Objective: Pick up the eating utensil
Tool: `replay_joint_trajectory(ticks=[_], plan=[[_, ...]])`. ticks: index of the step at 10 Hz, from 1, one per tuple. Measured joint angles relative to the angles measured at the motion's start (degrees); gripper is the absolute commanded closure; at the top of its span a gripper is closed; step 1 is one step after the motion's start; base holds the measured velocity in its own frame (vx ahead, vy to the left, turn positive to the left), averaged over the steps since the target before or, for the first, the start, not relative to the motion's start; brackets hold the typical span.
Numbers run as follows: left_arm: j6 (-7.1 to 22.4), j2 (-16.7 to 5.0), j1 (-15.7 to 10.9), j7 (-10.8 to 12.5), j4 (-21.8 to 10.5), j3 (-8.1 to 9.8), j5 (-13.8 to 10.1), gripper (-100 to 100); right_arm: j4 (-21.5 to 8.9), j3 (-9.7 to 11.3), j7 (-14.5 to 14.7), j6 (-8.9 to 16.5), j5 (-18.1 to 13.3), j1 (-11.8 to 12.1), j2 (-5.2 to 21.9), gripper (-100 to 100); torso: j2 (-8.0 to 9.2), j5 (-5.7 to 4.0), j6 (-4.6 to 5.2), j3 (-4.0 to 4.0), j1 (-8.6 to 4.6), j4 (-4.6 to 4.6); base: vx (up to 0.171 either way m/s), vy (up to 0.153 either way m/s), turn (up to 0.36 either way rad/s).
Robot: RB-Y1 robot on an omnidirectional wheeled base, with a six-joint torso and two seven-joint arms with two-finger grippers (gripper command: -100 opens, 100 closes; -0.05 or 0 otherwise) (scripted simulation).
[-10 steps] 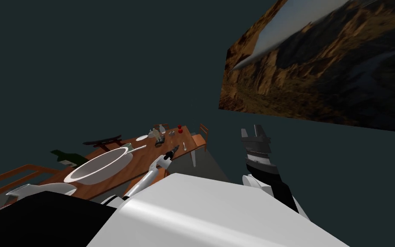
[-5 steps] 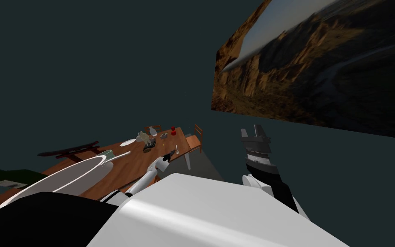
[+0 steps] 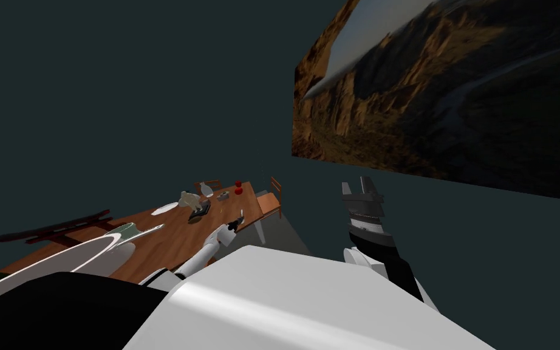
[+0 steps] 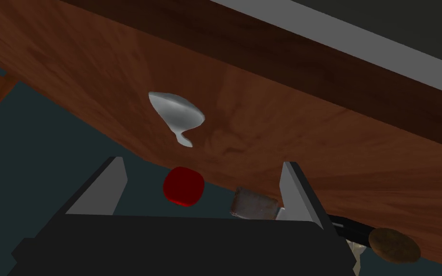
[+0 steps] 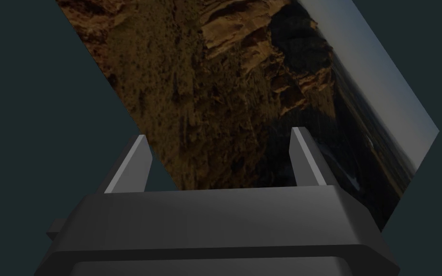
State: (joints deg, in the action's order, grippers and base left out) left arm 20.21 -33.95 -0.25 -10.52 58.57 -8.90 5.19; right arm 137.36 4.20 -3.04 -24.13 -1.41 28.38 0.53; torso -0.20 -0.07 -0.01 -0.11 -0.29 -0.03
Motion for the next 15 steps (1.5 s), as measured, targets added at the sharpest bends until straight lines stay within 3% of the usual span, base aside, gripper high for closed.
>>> replay_joint_trajectory(ticks=[7,8,9,14,15], plan=[[1.6,-2.8,-1.1,-0.4,-7.5,-0.82,1.7,-100,0.0,0.0,0.0,0.0,0.0,0.0,0.0,0,-0.07,-0.03,-0.01,-0.04,-0.1,-0.02,0.067,-0.075,-0.066],[1.7,-2.9,-1.1,-0.4,-7.7,-0.84,1.7,0,0.0,0.0,0.0,0.0,0.0,0.0,0.0,0,0.08,0.0,-0.03,0.03,0.07,0.0,0.008,-0.007,0.002],[1.7,-2.9,-1.1,-0.4,-7.6,-0.84,1.7,-100,0.0,0.0,0.0,0.0,0.0,0.0,0.0,0,0.21,0.03,-0.03,0.11,0.19,0.04,0.044,0.009,0.026],[-2.8,-0.6,-1.4,0.4,-12.5,1.18,5.6,-100,0.0,0.0,0.0,0.0,0.0,0.0,0.0,0,0.07,0.07,-0.04,0.03,0.34,0.0,0.058,0.023,0.014],[-3.1,-0.6,-1.4,0.4,-12.6,1.23,5.7,100,0.0,0.0,0.0,0.0,0.0,0.0,0.0,0,0.17,0.06,-0.03,0.08,0.3,0.03,0.005,0.002,-0.001]])
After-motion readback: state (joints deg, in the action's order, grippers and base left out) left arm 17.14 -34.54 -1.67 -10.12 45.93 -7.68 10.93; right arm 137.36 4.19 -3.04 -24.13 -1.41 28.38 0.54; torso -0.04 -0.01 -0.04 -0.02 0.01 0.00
